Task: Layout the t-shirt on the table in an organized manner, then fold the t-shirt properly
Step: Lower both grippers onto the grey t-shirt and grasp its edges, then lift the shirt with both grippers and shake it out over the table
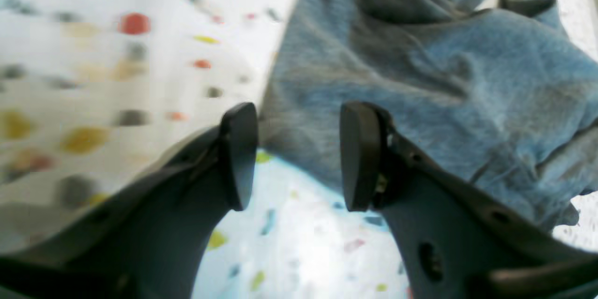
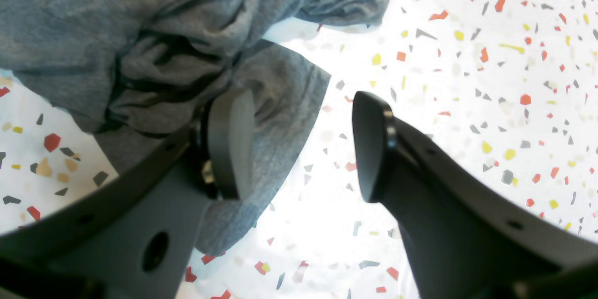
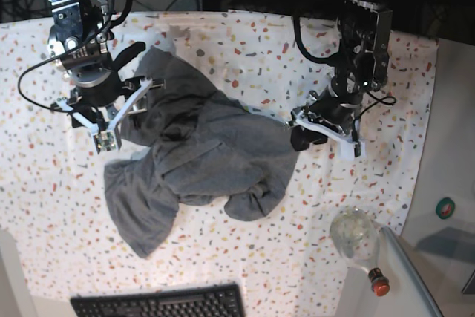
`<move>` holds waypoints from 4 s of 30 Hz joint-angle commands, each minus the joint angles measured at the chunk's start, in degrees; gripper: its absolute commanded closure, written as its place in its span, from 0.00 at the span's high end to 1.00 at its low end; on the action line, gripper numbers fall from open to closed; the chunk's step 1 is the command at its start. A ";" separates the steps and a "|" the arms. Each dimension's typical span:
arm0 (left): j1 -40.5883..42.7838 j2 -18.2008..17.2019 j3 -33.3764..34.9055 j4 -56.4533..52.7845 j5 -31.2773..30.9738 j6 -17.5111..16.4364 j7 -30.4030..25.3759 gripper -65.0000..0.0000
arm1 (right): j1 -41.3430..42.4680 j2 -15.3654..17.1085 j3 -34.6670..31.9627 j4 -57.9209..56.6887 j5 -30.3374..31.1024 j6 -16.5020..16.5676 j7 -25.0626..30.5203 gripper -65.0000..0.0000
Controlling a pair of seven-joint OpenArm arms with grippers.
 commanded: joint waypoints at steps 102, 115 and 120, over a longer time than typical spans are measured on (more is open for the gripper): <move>24.36 -2.07 -12.28 11.85 -0.05 -0.79 -1.46 0.00 | 47.06 -14.31 -37.21 -54.84 5.44 15.44 4.60 0.66; 23.92 -2.07 -12.19 11.85 -0.05 -0.79 -1.55 0.00 | 46.18 -14.66 -37.30 -55.19 11.07 15.53 4.60 0.44; 23.83 -2.07 -12.28 11.85 -0.05 -0.79 -1.55 0.00 | 45.21 -14.75 -37.30 -54.84 11.07 15.53 4.78 0.35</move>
